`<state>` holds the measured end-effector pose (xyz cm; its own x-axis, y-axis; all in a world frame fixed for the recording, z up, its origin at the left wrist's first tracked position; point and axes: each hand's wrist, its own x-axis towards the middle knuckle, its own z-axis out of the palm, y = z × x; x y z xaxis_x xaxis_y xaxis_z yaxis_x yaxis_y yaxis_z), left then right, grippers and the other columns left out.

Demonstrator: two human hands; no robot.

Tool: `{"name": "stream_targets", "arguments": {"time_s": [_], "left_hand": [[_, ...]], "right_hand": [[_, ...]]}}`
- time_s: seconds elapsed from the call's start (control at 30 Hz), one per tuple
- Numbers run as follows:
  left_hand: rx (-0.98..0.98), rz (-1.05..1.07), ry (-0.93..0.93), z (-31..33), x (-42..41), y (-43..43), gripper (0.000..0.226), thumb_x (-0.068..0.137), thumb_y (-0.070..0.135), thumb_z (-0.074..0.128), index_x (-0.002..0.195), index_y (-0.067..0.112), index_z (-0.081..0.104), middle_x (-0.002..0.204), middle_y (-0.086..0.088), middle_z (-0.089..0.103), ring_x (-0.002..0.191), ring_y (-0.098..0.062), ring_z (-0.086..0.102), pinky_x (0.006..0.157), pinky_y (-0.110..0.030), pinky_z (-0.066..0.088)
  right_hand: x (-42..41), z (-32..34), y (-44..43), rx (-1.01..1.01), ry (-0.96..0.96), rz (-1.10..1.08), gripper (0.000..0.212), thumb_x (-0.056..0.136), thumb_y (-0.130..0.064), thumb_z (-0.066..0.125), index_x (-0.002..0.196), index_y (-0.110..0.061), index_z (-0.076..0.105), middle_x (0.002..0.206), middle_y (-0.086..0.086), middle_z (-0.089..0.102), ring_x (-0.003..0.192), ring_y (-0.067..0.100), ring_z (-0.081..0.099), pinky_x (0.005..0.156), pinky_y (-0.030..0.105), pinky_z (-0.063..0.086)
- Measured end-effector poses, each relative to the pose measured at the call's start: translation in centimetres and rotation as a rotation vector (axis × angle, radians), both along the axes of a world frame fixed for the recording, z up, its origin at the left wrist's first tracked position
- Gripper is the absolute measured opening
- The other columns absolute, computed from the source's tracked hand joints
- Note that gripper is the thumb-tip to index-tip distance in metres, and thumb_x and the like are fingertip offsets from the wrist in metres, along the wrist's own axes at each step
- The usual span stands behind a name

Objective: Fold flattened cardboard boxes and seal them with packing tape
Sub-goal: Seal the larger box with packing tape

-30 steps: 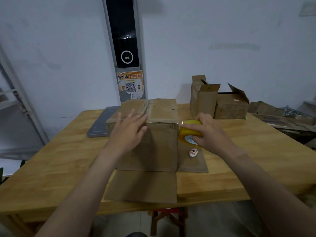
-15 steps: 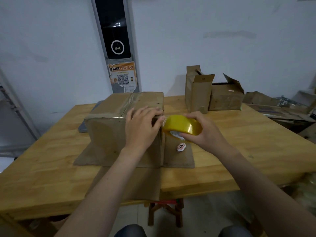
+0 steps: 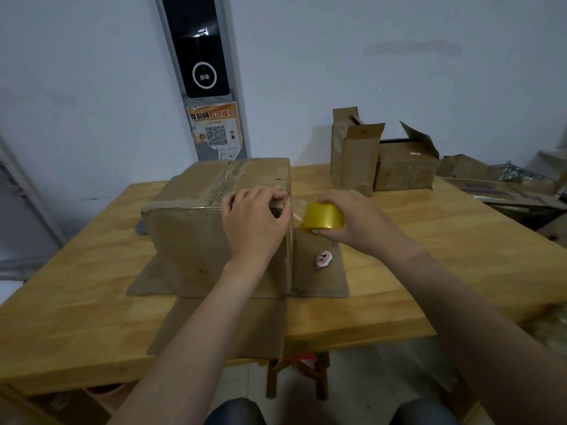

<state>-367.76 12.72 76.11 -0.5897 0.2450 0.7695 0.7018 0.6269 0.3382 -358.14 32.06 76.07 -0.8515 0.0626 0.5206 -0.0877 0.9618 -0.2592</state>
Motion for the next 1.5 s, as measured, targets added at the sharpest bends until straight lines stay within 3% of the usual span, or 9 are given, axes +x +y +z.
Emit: {"name": "stream_targets", "arguments": {"time_s": [0.6,0.77,0.97,1.07,1.17,1.27,1.37,1.43,1.5], "left_hand": [[0.033,0.102,0.029,0.3,0.3,1.3,0.006,0.086,0.037,0.065,0.086,0.032,0.068,0.091,0.015,0.071,0.091,-0.015,0.062,0.099,-0.041,0.035],[0.021,0.095,0.039,0.2,0.4,1.2,0.007,0.087,0.039,0.065,0.087,0.031,0.066,0.092,0.015,0.07,0.091,-0.015,0.062,0.099,-0.041,0.033],[0.019,0.095,0.033,0.0,0.2,1.3,0.009,0.086,0.041,0.066,0.089,0.032,0.066,0.096,0.015,0.07,0.094,-0.014,0.062,0.102,-0.039,0.031],[0.013,0.089,0.02,0.0,0.2,1.2,0.01,0.085,0.042,0.066,0.09,0.033,0.067,0.098,0.016,0.07,0.096,-0.014,0.062,0.102,-0.039,0.031],[0.01,0.074,0.015,0.1,0.3,1.0,0.011,0.085,0.041,0.068,0.091,0.033,0.068,0.1,0.017,0.071,0.098,-0.014,0.062,0.101,-0.039,0.03],[0.005,0.067,0.013,0.2,0.5,0.8,0.013,0.085,0.041,0.072,0.092,0.032,0.068,0.101,0.017,0.071,0.1,-0.013,0.061,0.101,-0.038,0.03],[0.0,0.061,0.009,0.3,0.5,0.7,0.013,0.084,0.042,0.072,0.091,0.031,0.068,0.101,0.017,0.071,0.1,-0.013,0.061,0.101,-0.037,0.029],[-0.006,0.058,0.008,0.2,0.5,0.7,0.014,0.084,0.042,0.072,0.092,0.032,0.067,0.102,0.018,0.07,0.101,-0.012,0.061,0.102,-0.038,0.029],[-0.007,0.054,0.005,0.2,0.4,0.6,0.014,0.084,0.043,0.072,0.093,0.032,0.067,0.103,0.019,0.07,0.102,-0.012,0.061,0.102,-0.038,0.03]], "right_hand": [[-0.3,-0.9,0.5,-0.199,-0.164,0.098,0.073,0.078,-0.058,0.079,0.141,-0.041,0.046,0.14,-0.018,0.053,0.127,0.008,0.048,0.101,0.036,0.047],[1.0,-1.4,1.3,-0.375,-0.219,0.179,0.075,0.08,-0.05,0.082,0.145,-0.044,0.044,0.132,-0.033,0.048,0.116,-0.015,0.046,0.094,0.013,0.039],[1.6,-3.0,1.7,-0.627,-0.14,0.219,0.049,0.093,-0.059,0.058,0.133,-0.034,0.063,0.121,-0.013,0.066,0.109,-0.002,0.06,0.085,0.012,0.047],[0.8,-3.3,2.1,-0.678,-0.084,0.157,0.032,0.107,-0.041,0.045,0.123,-0.027,0.069,0.109,-0.013,0.07,0.098,-0.007,0.062,0.08,0.015,0.046],[-0.7,-4.2,3.5,-0.616,-0.148,0.047,0.03,0.109,-0.029,0.042,0.12,-0.027,0.07,0.107,-0.012,0.069,0.093,-0.005,0.06,0.08,0.024,0.043],[-2.7,-5.5,5.0,-0.528,-0.293,-0.016,0.032,0.104,-0.008,0.045,0.121,-0.019,0.07,0.117,-0.005,0.068,0.113,0.012,0.06,0.096,0.029,0.045],[-4.3,-6.9,6.0,-0.309,-0.449,0.03,0.053,0.091,0.012,0.04,0.126,-0.014,0.07,0.134,0.002,0.065,0.131,0.019,0.053,0.104,0.027,0.04],[-4.9,-7.7,6.1,-0.176,-0.538,0.1,0.059,0.087,0.015,0.041,0.129,-0.015,0.07,0.135,0.004,0.065,0.129,0.02,0.055,0.099,0.025,0.043],[-5.1,-8.3,5.9,-0.113,-0.623,0.116,0.054,0.09,0.012,0.046,0.114,-0.028,0.074,0.119,-0.001,0.072,0.113,0.02,0.062,0.087,0.026,0.046]]}}
